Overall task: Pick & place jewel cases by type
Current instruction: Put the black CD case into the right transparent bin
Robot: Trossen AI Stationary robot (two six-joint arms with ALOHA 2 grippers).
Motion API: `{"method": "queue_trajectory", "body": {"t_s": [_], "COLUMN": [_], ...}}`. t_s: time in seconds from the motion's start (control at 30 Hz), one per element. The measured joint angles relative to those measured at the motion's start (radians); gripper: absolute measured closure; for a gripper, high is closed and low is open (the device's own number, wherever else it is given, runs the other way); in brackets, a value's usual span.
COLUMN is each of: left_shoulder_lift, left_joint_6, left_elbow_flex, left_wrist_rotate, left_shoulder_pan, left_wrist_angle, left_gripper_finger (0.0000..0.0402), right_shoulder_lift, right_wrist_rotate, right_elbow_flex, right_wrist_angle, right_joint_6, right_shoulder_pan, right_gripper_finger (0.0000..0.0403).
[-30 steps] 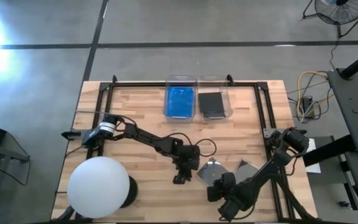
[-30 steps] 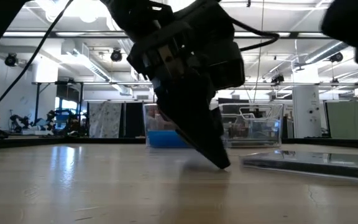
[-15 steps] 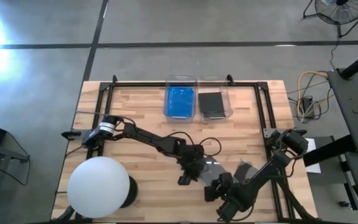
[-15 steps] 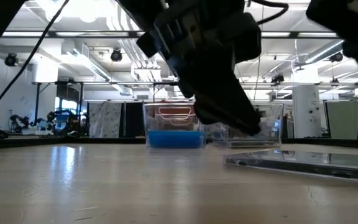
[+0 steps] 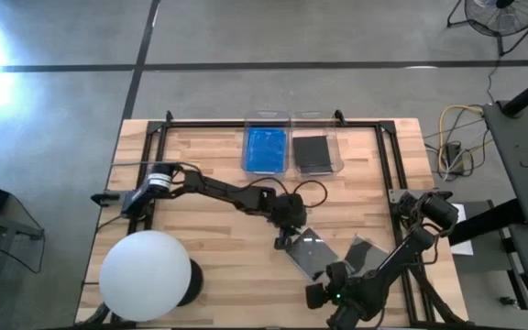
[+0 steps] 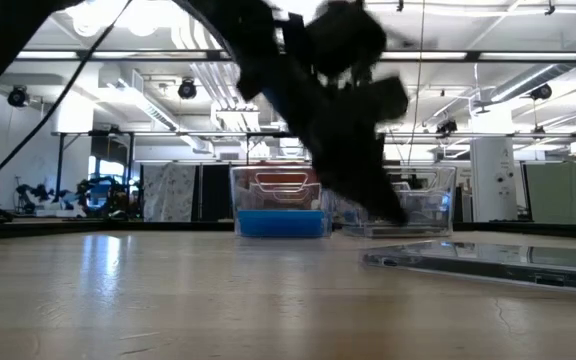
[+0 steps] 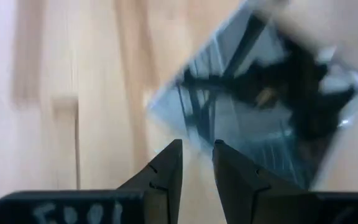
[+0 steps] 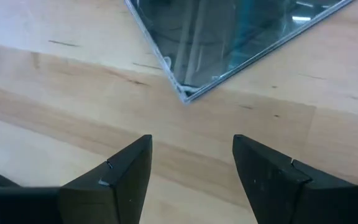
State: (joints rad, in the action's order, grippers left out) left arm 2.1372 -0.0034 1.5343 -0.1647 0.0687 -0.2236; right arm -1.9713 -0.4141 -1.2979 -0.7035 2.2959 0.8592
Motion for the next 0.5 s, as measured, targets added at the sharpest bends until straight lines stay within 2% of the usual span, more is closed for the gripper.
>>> {"method": "queue_trajectory", "body": {"t_s": [0.23,0.5], "left_shoulder_lift": [0.055,0.063], "left_joint_6": [-0.061,-0.077], "left_elbow_flex": [0.001,0.001], "left_wrist_rotate": [-0.130,-0.240], "left_shoulder_pan": [-0.008,0.002], "left_wrist_angle": [-0.020,-0.049], "left_gripper_finger": [0.0331,0.0331], "right_shoulder_lift": [-0.006,-0.003], "right_wrist_rotate": [0.074,0.070], "right_elbow_flex": [0.027,0.045], "right_wrist_angle": [-0.003,0.019], "right_joint_6": [0.006,0.008], "right_shoulder_pan": [-0.040,-0.048], "right_gripper_finger": [0.0183,0.0184]}}
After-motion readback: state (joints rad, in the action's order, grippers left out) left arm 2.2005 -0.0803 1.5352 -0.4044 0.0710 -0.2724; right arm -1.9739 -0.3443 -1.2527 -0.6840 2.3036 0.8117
